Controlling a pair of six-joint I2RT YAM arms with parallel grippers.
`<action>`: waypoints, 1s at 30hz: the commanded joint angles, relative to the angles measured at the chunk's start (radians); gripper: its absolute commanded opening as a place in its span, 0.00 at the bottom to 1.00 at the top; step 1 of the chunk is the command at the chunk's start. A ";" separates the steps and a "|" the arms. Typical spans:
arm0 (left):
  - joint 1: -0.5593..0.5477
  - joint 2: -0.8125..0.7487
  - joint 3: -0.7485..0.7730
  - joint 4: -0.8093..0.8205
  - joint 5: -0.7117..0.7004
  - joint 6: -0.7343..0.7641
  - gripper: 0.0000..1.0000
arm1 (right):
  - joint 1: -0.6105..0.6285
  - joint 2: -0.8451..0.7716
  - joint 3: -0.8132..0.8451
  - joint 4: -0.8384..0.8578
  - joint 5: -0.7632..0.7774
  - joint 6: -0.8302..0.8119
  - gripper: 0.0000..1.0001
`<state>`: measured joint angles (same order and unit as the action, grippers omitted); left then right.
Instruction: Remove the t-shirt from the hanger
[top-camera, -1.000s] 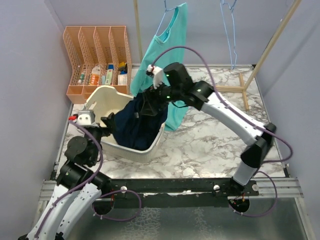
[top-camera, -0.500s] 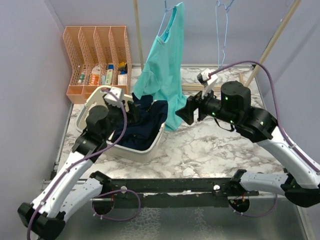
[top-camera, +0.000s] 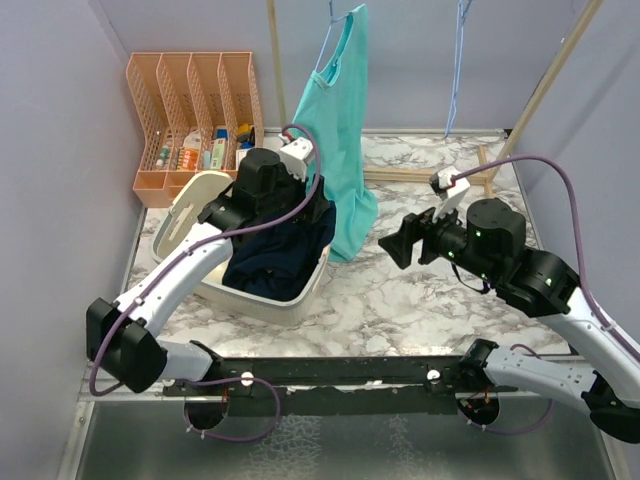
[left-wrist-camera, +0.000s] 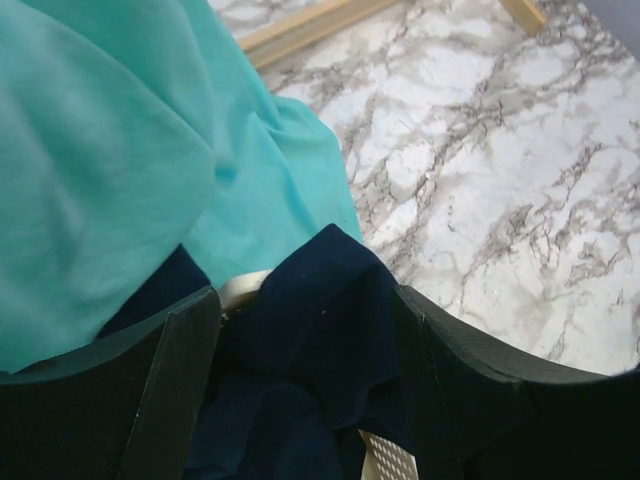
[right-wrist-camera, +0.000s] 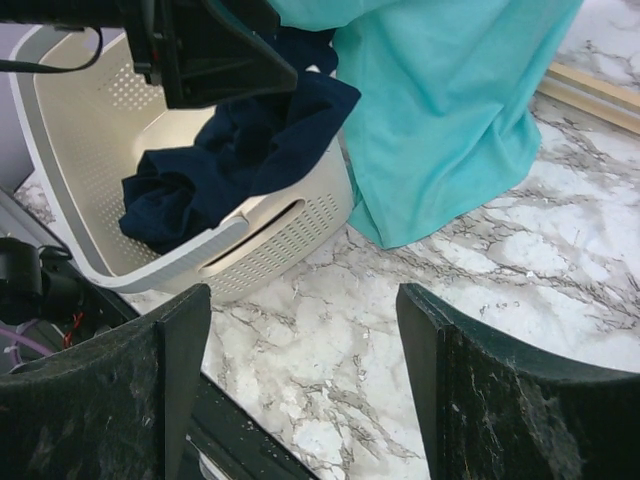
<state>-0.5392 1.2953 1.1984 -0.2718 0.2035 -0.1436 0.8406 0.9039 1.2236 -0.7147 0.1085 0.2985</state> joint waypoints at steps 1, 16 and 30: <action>-0.047 0.065 0.068 -0.099 0.019 0.038 0.71 | 0.000 -0.064 -0.036 -0.020 0.085 0.034 0.74; -0.159 0.171 0.139 -0.230 -0.232 0.079 0.14 | -0.001 -0.106 -0.072 -0.027 0.118 0.041 0.74; -0.159 0.032 0.073 -0.186 -0.311 0.027 0.00 | 0.000 -0.069 -0.078 -0.008 0.112 0.032 0.74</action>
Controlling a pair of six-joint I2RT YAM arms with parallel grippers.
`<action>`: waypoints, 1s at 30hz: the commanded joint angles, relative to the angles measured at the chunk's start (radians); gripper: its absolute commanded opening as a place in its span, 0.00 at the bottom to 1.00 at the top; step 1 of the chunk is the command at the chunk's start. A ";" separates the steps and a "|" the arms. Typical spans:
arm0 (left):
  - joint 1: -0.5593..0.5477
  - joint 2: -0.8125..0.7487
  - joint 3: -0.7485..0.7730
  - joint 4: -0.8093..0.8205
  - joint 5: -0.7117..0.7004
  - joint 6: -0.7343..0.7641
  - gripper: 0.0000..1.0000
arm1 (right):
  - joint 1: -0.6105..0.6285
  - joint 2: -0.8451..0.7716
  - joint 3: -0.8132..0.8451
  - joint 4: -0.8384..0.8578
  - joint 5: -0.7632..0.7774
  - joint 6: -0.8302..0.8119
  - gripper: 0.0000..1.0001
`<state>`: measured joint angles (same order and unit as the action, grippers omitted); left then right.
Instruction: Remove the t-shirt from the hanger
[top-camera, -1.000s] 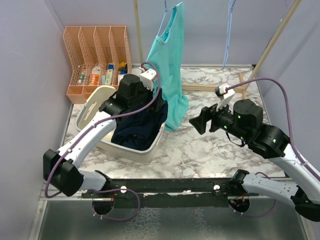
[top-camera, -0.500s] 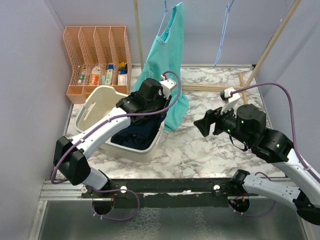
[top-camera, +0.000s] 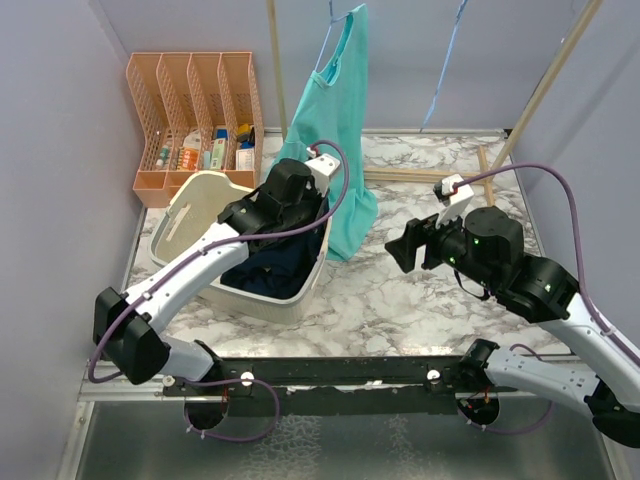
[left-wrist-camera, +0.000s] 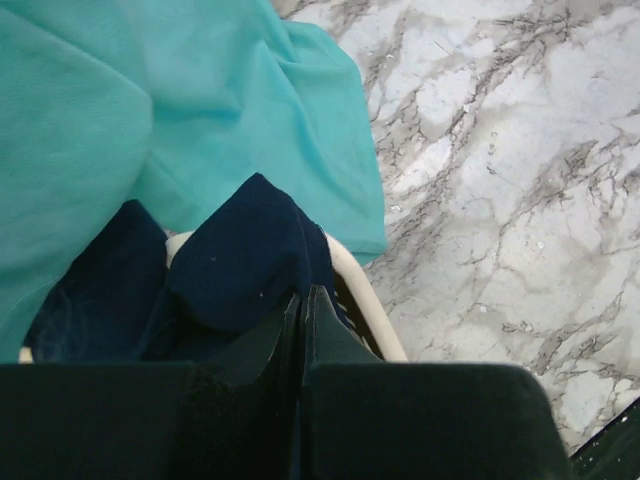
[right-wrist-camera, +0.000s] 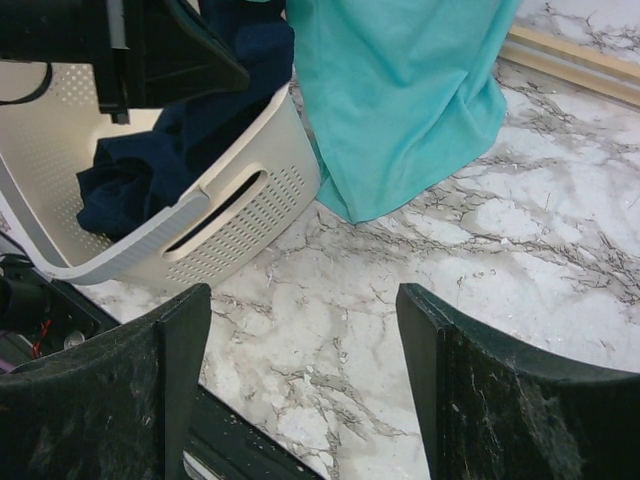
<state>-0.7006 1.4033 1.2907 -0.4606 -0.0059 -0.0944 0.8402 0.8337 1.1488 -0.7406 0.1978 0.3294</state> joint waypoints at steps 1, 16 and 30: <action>0.003 -0.092 -0.032 -0.005 -0.146 -0.025 0.00 | 0.000 0.002 -0.002 0.018 0.021 0.001 0.74; 0.018 -0.385 -0.293 -0.321 -0.582 -0.316 0.00 | 0.000 0.094 0.017 0.045 -0.009 -0.031 0.75; 0.033 -0.586 -0.469 -0.012 -0.517 -0.304 0.99 | 0.000 0.503 0.437 0.117 0.016 -0.103 0.93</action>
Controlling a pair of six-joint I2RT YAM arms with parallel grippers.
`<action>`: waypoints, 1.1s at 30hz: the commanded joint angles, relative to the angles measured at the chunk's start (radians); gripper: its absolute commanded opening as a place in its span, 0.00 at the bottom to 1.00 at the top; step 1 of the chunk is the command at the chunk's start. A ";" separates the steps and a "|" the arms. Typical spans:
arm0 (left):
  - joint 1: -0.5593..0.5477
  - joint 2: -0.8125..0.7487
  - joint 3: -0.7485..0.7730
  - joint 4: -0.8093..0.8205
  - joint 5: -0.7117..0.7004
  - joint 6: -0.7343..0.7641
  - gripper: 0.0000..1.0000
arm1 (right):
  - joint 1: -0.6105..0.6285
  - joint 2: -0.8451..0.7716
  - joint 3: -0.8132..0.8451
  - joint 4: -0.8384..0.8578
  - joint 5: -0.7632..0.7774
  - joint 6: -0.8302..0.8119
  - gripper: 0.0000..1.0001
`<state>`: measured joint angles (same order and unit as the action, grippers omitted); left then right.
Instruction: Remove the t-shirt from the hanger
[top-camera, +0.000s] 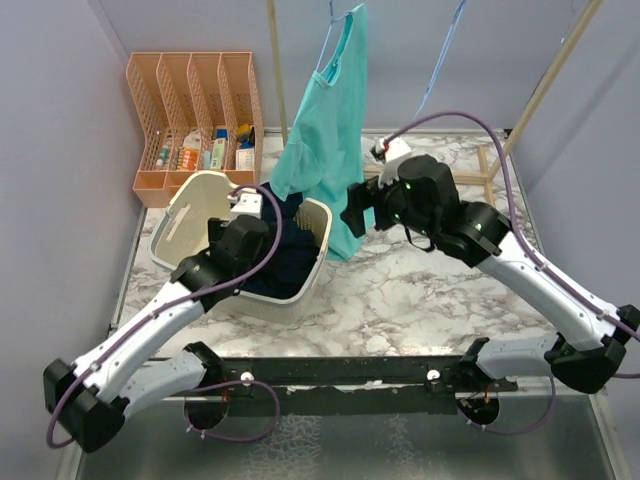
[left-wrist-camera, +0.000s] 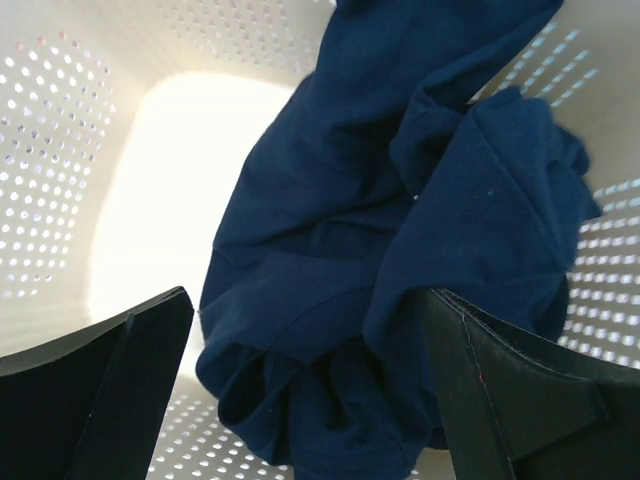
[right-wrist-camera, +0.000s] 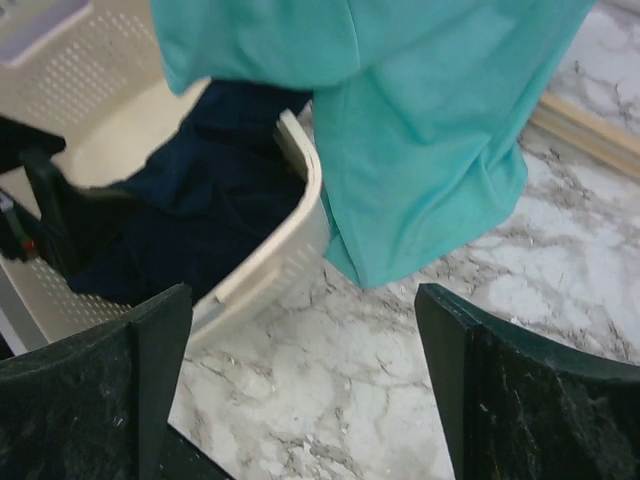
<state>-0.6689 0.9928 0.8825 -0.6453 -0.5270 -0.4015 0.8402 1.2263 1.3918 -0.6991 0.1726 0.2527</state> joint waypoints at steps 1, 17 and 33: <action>0.001 -0.225 -0.092 0.219 0.004 0.005 0.99 | -0.001 0.161 0.257 0.075 0.051 -0.025 0.94; 0.002 -0.540 -0.194 0.268 0.010 -0.013 0.93 | -0.106 0.721 0.976 0.173 0.119 0.038 0.80; 0.002 -0.509 -0.196 0.288 0.066 -0.010 0.92 | -0.259 0.564 0.698 0.263 0.152 0.025 0.41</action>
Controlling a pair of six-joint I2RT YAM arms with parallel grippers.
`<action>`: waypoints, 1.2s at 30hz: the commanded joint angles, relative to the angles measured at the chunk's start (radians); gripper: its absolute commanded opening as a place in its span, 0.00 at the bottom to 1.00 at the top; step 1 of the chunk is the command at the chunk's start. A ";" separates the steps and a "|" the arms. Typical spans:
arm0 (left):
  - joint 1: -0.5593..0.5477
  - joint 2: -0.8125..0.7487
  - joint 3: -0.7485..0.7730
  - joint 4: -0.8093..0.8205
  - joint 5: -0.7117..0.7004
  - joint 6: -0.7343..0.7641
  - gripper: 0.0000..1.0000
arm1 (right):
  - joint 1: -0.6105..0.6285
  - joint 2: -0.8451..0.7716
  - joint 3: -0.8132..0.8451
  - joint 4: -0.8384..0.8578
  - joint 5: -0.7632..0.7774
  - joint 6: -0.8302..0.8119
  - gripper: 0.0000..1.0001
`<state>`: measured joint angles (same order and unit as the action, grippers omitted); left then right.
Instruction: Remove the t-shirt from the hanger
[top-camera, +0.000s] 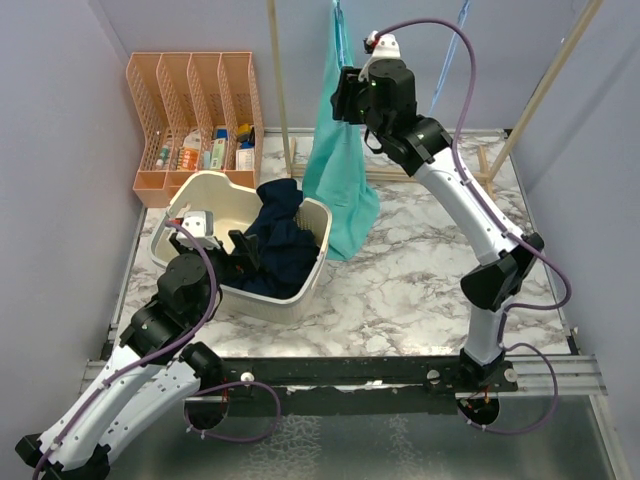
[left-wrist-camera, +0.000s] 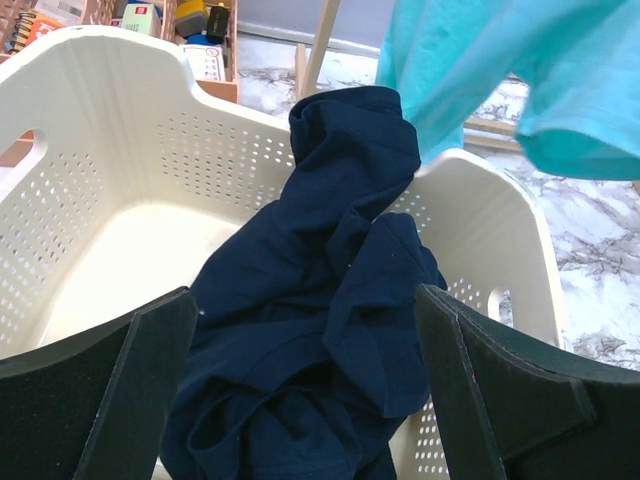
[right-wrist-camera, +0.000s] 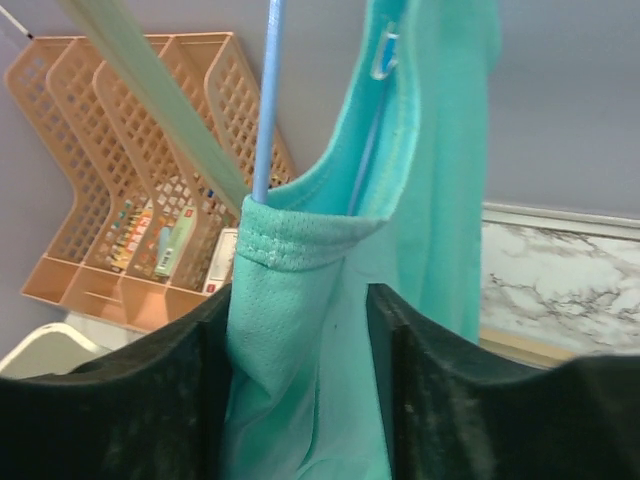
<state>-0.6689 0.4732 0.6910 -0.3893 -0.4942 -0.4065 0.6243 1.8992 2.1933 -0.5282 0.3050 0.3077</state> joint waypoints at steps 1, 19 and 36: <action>0.002 0.013 -0.005 0.033 0.035 -0.005 0.92 | -0.047 -0.122 -0.121 0.108 0.021 -0.041 0.39; 0.002 0.032 -0.007 0.037 0.063 -0.005 0.91 | -0.055 -0.171 -0.123 0.293 0.057 -0.284 0.01; 0.001 0.032 -0.005 0.038 0.089 -0.005 0.91 | -0.064 -0.153 -0.037 -0.022 0.117 -0.185 0.73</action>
<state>-0.6689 0.5106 0.6895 -0.3752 -0.4301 -0.4065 0.5713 1.7355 2.1109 -0.4278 0.4000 0.0574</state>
